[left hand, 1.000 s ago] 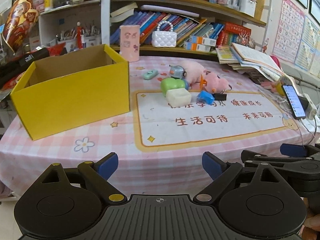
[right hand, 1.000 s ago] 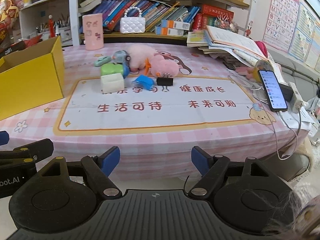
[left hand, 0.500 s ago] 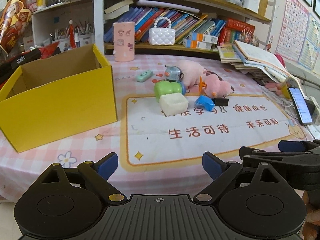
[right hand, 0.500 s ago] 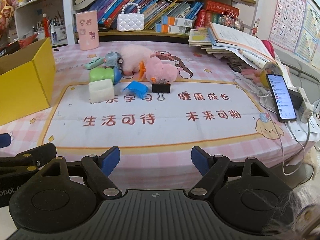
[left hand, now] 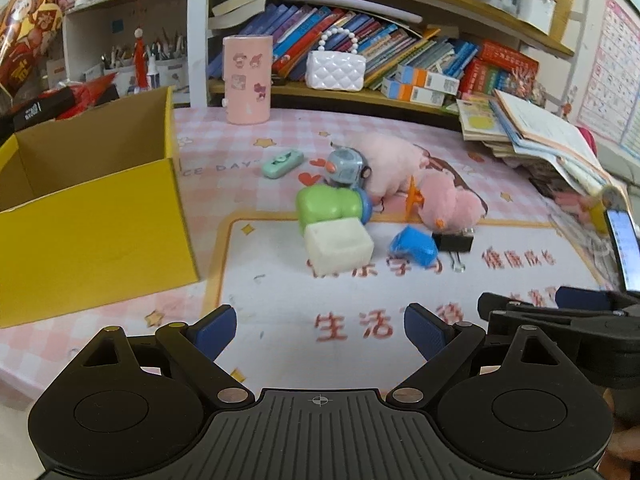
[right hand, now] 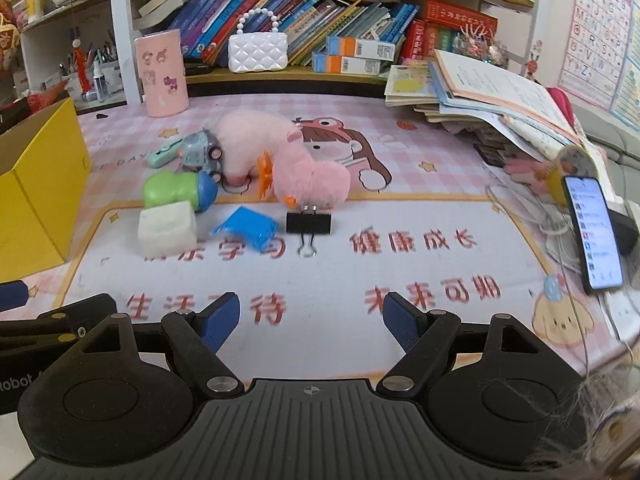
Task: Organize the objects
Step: 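Grasp the white eraser block with the left tool while the right tool grasps the black binder clip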
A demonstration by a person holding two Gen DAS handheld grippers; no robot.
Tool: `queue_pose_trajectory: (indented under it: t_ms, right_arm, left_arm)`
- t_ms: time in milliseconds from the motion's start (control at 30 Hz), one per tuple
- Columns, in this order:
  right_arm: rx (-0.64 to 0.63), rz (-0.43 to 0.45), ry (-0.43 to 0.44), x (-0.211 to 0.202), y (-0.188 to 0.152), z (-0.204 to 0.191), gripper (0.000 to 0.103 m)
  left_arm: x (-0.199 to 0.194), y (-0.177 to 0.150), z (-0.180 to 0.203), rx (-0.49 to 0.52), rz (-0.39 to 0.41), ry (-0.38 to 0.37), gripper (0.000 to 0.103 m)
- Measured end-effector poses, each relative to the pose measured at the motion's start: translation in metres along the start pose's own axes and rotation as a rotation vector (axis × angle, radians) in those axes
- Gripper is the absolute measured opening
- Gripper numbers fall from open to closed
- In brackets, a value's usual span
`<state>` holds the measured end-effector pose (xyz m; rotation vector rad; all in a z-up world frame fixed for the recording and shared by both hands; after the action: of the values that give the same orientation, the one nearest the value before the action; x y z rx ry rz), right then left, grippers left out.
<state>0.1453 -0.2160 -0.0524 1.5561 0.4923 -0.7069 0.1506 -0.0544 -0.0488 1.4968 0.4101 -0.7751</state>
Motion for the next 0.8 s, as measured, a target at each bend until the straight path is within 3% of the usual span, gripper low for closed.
queue_pose_trajectory:
  t_ms: [567, 700, 800]
  right_arm:
    - [-0.025, -0.023, 0.056, 0.061, 0.035, 0.019, 0.075]
    - [-0.030, -0.021, 0.068, 0.072, 0.041, 0.019, 0.074]
    - [-0.031, -0.024, 0.076, 0.080, 0.044, 0.019, 0.074]
  left_arm:
    - [0.080, 0.046, 0.018, -0.069, -0.035, 0.092, 0.087]
    - [0.101, 0.051, 0.018, -0.064, -0.063, 0.116, 0.080]
    - [0.112, 0.051, 0.018, -0.057, -0.088, 0.123, 0.068]
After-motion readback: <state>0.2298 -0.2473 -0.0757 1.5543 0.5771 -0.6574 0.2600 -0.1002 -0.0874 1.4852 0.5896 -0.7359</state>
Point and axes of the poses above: each gripper's, at about its wrist camera, not at the fingertips, and x roughly the way its jaws point, z to its right, y to its top, the point moved 5 cm from there along x, roughly the way its jaws point, and after that the axes turned 3 degrees about x, right-handed, at the moved point
